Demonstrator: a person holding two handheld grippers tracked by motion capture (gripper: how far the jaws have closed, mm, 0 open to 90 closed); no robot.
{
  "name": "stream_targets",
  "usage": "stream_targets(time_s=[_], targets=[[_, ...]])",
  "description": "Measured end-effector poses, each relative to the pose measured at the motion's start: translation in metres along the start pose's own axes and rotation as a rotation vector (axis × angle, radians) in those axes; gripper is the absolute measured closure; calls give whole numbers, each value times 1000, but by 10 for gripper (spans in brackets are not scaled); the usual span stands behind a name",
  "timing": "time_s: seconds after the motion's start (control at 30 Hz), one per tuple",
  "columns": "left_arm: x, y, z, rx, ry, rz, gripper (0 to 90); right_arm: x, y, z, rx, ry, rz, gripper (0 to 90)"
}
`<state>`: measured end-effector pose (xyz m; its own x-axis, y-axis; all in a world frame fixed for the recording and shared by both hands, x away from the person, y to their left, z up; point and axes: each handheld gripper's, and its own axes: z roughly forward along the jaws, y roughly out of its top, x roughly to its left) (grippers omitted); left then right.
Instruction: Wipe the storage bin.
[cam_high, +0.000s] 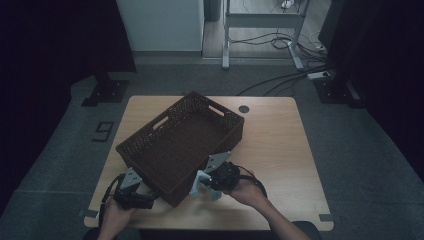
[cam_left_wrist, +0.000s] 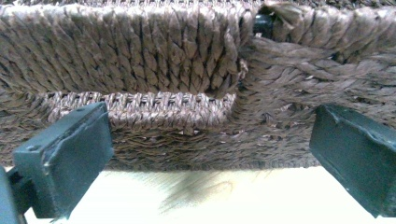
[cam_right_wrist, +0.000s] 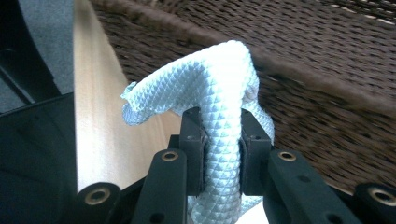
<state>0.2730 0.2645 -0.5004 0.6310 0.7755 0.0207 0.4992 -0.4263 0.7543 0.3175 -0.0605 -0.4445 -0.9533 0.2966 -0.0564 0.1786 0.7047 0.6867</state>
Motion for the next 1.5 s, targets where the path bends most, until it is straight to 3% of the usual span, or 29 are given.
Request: stream_targets(time_s=[0.77, 1.5], targets=[[0, 0, 0, 3, 1, 0, 0, -55, -49, -61, 12, -186, 152, 741], [0, 0, 0, 2, 2, -3, 0, -105, -121, -135, 38, -425, 332, 740]])
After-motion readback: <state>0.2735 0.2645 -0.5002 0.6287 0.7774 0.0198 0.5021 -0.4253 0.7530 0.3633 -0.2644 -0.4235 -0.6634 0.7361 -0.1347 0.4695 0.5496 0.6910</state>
